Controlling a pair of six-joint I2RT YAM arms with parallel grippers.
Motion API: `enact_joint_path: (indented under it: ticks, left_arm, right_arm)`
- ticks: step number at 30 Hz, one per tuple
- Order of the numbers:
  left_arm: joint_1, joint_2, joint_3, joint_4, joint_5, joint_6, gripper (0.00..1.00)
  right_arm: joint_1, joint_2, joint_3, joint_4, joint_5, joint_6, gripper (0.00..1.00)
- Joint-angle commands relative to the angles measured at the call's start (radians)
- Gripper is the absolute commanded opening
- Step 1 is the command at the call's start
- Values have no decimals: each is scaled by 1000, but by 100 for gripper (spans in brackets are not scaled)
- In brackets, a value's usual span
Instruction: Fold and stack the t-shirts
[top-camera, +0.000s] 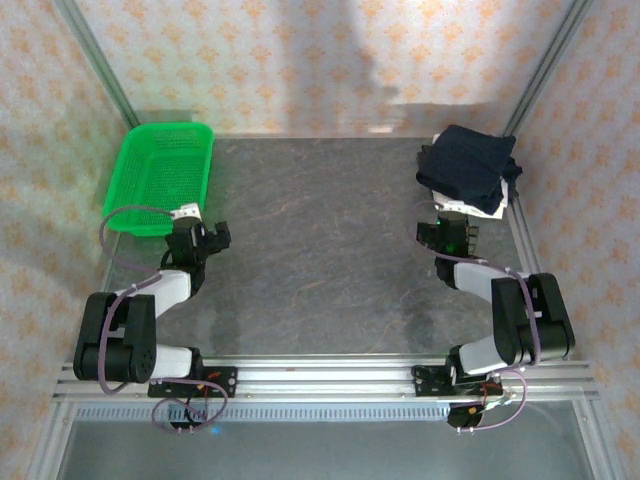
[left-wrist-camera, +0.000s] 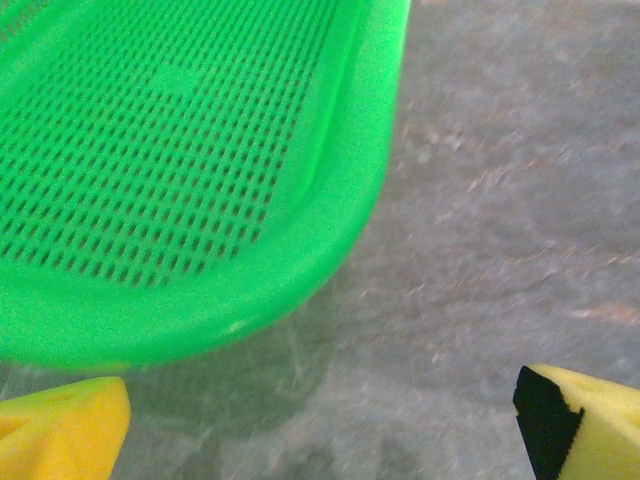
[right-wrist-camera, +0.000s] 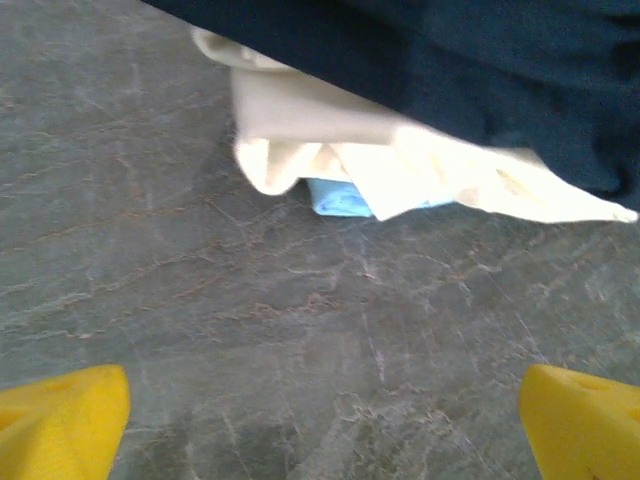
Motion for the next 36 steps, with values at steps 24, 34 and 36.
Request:
enact_joint_path:
  ticks: [24,34,36]
  left_arm:
    - [-56,147,-24,301,10,136,100]
    - [-56,147,-24,298,10,136,100]
    - [-56,147,-24,298,11,136,100]
  right_arm:
    - [-75,88,-109,404,-49,142,99]
    - [-73,90,-100,385,-53,140,99]
    - [-73,88,-108,396,-54,136,99]
